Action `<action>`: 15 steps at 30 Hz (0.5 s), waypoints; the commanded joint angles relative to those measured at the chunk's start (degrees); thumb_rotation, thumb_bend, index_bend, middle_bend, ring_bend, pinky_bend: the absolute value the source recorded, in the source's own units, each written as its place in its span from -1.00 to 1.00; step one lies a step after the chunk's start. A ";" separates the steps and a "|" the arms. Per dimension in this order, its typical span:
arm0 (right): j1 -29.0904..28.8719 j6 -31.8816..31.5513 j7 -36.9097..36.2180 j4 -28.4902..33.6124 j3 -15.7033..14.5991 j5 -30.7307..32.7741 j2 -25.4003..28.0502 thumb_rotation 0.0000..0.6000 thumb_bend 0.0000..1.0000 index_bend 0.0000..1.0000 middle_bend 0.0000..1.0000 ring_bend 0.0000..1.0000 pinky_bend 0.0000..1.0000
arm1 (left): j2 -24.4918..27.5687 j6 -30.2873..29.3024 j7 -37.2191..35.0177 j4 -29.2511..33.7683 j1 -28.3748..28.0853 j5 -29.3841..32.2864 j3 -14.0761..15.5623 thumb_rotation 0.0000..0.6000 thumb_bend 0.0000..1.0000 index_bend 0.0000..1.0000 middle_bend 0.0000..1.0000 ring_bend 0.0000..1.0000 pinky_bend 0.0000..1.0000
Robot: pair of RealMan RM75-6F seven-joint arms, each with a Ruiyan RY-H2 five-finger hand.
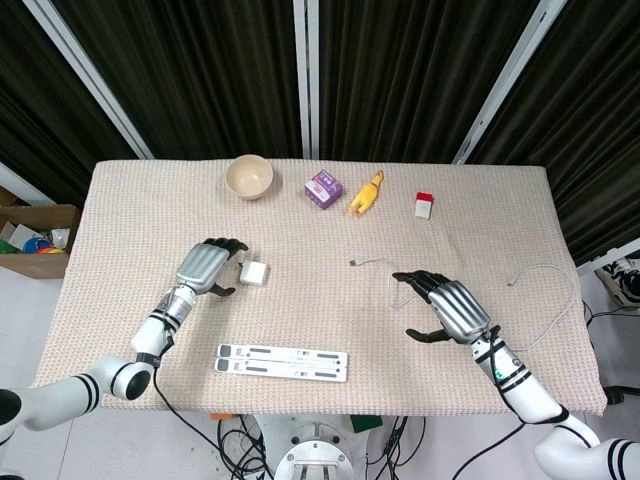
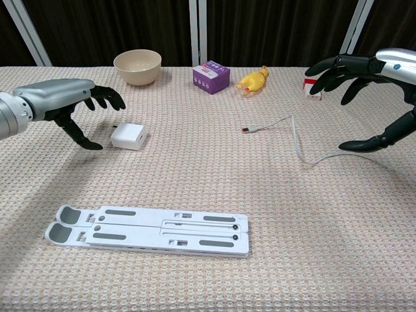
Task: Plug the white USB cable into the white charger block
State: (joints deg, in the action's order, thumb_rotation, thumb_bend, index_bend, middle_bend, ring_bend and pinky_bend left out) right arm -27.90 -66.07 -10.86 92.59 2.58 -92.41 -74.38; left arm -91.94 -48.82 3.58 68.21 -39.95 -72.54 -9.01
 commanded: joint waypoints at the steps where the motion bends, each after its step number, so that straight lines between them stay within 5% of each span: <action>1: 0.18 -0.26 -0.05 -0.32 -0.10 0.22 -0.09 1.00 -0.62 -0.61 -0.51 -0.66 -0.37 | -0.22 1.06 2.46 0.68 -0.82 2.19 -0.62 1.00 -0.69 -0.51 -0.59 -0.60 -0.50; 4: 0.36 -0.59 -0.36 -0.54 -0.24 0.38 -0.03 1.00 -0.62 -0.61 -0.51 -0.66 -0.37 | -0.43 -0.18 5.86 1.15 -1.22 2.84 -0.85 1.00 -0.67 -0.47 -0.54 -0.45 -0.35; 10: 0.66 -1.42 -0.78 -0.63 -0.50 0.19 0.16 1.00 -0.63 -0.61 -0.51 -0.66 -0.37 | -1.42 -0.91 8.79 1.32 -2.07 3.46 -0.98 0.91 -0.69 -0.42 -0.40 0.19 0.34; 15: 1.22 -2.23 -0.99 -0.63 -0.80 0.31 0.33 1.00 -0.63 -0.61 -0.51 -0.66 -0.37 | -1.61 1.73 7.12 0.06 -2.86 4.79 -1.05 0.82 -0.69 -0.42 -0.41 0.34 0.44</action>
State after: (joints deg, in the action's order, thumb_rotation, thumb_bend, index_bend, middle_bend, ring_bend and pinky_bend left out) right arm -26.71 -68.28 -11.83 91.96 1.81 -92.12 -74.07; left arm -93.39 -47.61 11.21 68.64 -42.52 -68.14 -10.01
